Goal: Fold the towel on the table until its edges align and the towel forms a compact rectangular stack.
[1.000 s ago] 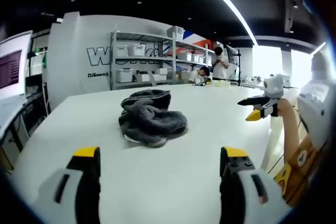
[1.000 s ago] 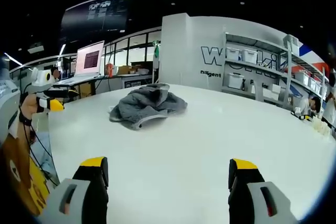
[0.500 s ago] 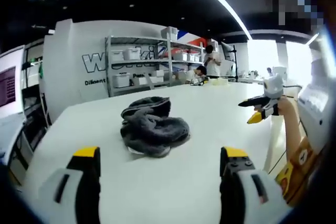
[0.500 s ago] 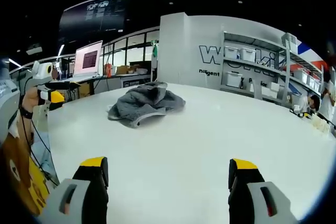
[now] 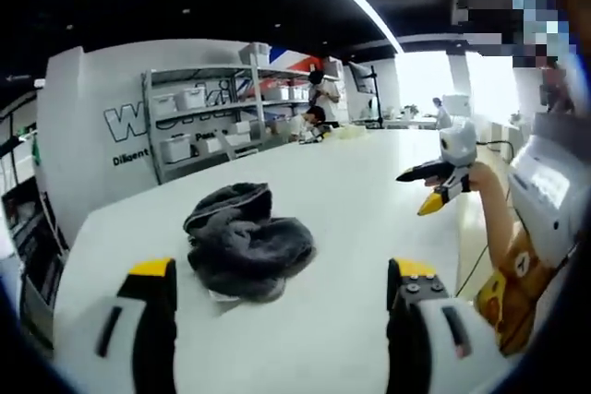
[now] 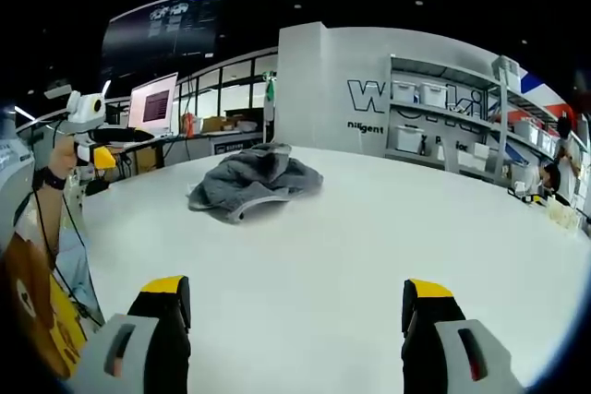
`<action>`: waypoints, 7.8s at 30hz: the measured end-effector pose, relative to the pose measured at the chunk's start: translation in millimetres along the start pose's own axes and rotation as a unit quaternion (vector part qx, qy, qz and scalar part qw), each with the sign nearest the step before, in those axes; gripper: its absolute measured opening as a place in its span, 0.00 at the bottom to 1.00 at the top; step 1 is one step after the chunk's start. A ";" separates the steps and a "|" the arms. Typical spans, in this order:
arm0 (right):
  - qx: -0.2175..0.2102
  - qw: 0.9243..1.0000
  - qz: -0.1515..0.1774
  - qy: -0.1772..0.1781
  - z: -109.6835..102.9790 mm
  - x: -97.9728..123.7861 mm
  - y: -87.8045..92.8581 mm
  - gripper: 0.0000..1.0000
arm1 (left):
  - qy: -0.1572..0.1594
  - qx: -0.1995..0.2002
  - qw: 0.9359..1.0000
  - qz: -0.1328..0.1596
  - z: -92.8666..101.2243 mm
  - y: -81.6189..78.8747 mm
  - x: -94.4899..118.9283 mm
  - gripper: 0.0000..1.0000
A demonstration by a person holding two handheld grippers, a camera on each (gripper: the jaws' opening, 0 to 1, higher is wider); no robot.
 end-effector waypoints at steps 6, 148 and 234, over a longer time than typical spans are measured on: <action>-0.001 1.000 0.000 0.000 0.1 0.6 1.5 0.99 | 0.026 -0.031 0.999 -0.032 -2.8 -4.7 -15.2 1.00; -0.007 0.999 -0.021 0.035 19.4 17.6 24.0 0.99 | 0.108 -0.138 0.963 -0.206 -83.0 -24.1 -219.1 0.15; -0.001 1.000 -0.019 0.023 16.3 19.9 24.8 0.99 | -0.074 -0.247 0.965 0.041 -95.4 -298.4 -135.6 0.03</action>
Point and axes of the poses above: the point that each gripper's makers call its tool centre point, and the gripper's own axes: x roughly backward along the fingers, z roughly to its right, y roughly out of its underside, the point moved 3 cm from there along x, roughly backward along the fingers, and after that the axes turned 2 degrees about x, right-handed, at the moved point
